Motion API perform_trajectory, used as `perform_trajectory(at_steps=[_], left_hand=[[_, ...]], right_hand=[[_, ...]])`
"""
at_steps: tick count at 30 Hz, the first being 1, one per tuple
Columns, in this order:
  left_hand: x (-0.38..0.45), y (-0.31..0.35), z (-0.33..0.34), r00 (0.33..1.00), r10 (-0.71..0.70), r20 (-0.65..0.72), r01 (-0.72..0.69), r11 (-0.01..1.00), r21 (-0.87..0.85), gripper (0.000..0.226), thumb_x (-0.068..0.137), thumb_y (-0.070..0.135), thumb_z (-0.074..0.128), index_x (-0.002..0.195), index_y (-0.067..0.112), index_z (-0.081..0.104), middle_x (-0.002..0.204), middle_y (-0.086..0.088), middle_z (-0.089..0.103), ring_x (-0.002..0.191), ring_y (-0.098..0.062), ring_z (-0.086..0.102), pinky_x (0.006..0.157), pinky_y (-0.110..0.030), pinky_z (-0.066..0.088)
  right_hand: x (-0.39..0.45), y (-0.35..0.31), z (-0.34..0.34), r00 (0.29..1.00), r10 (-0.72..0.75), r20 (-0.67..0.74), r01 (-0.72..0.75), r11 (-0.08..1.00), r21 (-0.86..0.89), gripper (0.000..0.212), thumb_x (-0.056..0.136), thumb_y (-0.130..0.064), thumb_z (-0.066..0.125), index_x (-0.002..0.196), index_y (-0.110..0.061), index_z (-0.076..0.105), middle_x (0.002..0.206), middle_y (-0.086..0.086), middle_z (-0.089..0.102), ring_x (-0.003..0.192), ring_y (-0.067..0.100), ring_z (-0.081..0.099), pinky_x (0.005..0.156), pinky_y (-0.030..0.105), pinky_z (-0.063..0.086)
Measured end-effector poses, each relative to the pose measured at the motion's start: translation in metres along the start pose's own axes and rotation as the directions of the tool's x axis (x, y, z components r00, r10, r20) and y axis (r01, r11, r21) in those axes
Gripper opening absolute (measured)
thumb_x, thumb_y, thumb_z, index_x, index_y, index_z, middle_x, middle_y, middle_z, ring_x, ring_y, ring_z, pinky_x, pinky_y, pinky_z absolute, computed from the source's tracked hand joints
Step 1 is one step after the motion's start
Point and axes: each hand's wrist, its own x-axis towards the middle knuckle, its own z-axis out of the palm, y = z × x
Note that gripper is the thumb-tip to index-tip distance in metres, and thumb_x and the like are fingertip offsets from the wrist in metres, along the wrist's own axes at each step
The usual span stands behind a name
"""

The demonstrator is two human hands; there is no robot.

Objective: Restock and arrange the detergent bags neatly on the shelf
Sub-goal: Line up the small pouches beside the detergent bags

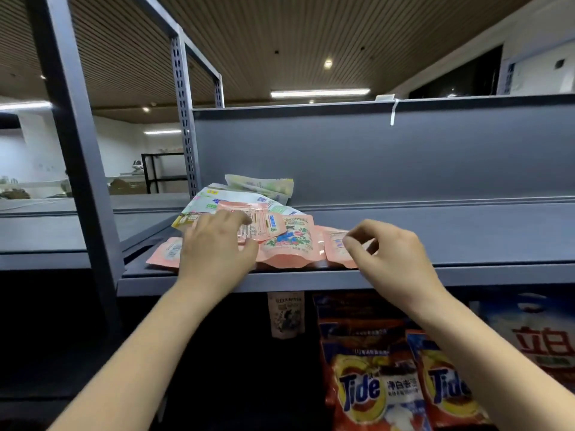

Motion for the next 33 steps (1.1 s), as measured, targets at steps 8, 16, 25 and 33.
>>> perform_trajectory(at_steps=[8, 16, 25, 33], left_hand=[[0.048, -0.043, 0.035, 0.853, -0.118, 0.509, -0.018, 0.967, 0.254, 0.068, 0.083, 0.05, 0.053, 0.145, 0.035, 0.027, 0.155, 0.002, 0.021, 0.139, -0.037, 0.017, 0.115, -0.047, 0.017], [0.042, -0.035, 0.042, 0.876, -0.115, 0.468, -0.053, 0.942, 0.33, 0.066, 0.086, 0.043, 0.045, 0.146, 0.039, 0.019, 0.156, -0.005, 0.021, 0.135, -0.04, 0.027, 0.111, -0.046, 0.022], [0.046, -0.04, 0.043, 0.89, -0.108, 0.442, -0.05, 0.942, 0.331, 0.064, 0.087, 0.062, 0.037, 0.145, 0.04, 0.022, 0.15, -0.003, 0.034, 0.133, -0.033, 0.037, 0.104, -0.044, 0.031], [0.055, -0.029, 0.056, 0.97, -0.056, 0.238, -0.046, 0.915, 0.401, 0.04, 0.098, 0.032, 0.026, 0.137, 0.031, 0.038, 0.122, -0.012, 0.058, 0.108, -0.034, 0.055, 0.076, -0.037, 0.041]], right_hand=[[0.038, -0.011, 0.03, 0.891, 0.291, 0.347, -0.144, 0.908, -0.392, 0.022, 0.086, -0.042, 0.049, 0.095, -0.023, 0.054, 0.101, 0.003, 0.061, 0.096, 0.026, 0.053, 0.069, 0.029, 0.037], [0.057, -0.015, 0.038, 0.868, 0.405, 0.287, -0.193, 0.808, -0.557, 0.025, 0.084, -0.018, 0.051, 0.109, -0.014, 0.054, 0.113, 0.008, 0.058, 0.108, 0.034, 0.055, 0.096, 0.045, 0.048], [0.061, 0.011, 0.012, 0.958, 0.233, -0.167, -0.221, 0.971, 0.088, 0.022, 0.095, -0.012, 0.039, 0.097, -0.012, 0.061, 0.101, 0.01, 0.065, 0.084, 0.028, 0.049, 0.065, 0.027, 0.032], [0.054, 0.033, 0.013, 0.966, 0.257, -0.026, -0.226, 0.889, 0.398, 0.026, 0.096, -0.013, 0.042, 0.099, -0.025, 0.064, 0.099, -0.004, 0.067, 0.097, 0.017, 0.061, 0.071, 0.023, 0.046]])
